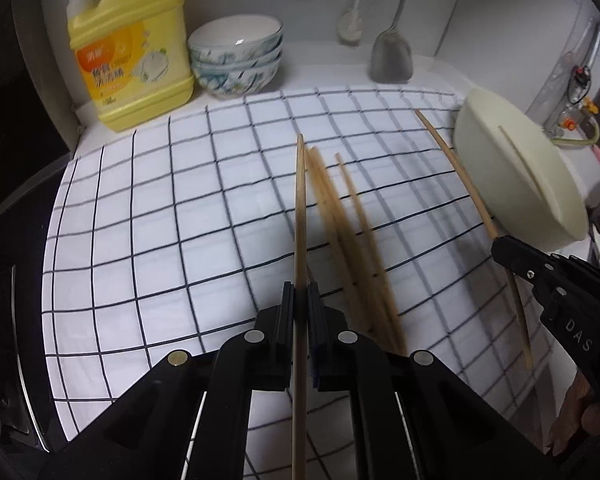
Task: Organize utensils
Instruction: 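Lift the left tool's chopstick over the white basin while the right tool carries its chopstick there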
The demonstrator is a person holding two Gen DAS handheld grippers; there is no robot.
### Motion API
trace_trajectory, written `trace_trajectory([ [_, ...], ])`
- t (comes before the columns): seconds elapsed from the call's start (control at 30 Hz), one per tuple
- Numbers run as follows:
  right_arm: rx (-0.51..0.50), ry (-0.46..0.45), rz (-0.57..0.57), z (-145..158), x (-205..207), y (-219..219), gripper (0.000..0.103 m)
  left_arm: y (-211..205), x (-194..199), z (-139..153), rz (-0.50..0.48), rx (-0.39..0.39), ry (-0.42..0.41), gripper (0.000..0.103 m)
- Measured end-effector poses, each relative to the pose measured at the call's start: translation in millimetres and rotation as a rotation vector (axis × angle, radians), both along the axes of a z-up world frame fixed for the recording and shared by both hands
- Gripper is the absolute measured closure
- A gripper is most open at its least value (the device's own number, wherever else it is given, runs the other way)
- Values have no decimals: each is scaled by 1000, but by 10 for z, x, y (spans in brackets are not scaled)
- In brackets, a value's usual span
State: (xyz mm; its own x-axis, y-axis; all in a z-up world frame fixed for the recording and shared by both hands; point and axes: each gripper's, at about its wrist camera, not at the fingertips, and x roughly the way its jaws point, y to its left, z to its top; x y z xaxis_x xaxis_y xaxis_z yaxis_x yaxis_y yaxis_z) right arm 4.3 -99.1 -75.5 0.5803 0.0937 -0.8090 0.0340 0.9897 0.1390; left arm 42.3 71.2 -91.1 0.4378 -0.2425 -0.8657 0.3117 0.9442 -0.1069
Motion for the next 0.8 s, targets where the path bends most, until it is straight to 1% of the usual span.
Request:
trace_trajectory([
  [0.1, -9, -23, -25, 153, -72, -129, 97, -163, -33, 206, -36, -23, -34, 96],
  [0.2, -15, -48, -64, 325, -141, -363, 97, -400, -27, 398, -81, -49, -63, 96],
  [0.3, -20, -60, -100, 426, -182, -624, 97, -686, -12, 554, -124, -81, -79, 96],
  [0.43, -29, -74, -146, 527, -179, -1108, 97, -1205, 59, 705, -181, -125, -97, 96],
  [0.5, -27, -68, -159, 519, -117, -1358, 97, -1440, 122, 728, -189, -127, -97, 96],
  [0.63, -6, -62, -183, 471, 17, -1771, 97, -1962, 313, 733, -206, -156, -71, 96],
  [0.73, 3, -47, -188, 390, 143, -2046, 97, -2342, 478, 670, -213, -150, -53, 96],
  [0.8, 4, -39, -186, 340, 218, -2186, 97, -2509, 555, 607, -213, -144, -37, 96],
])
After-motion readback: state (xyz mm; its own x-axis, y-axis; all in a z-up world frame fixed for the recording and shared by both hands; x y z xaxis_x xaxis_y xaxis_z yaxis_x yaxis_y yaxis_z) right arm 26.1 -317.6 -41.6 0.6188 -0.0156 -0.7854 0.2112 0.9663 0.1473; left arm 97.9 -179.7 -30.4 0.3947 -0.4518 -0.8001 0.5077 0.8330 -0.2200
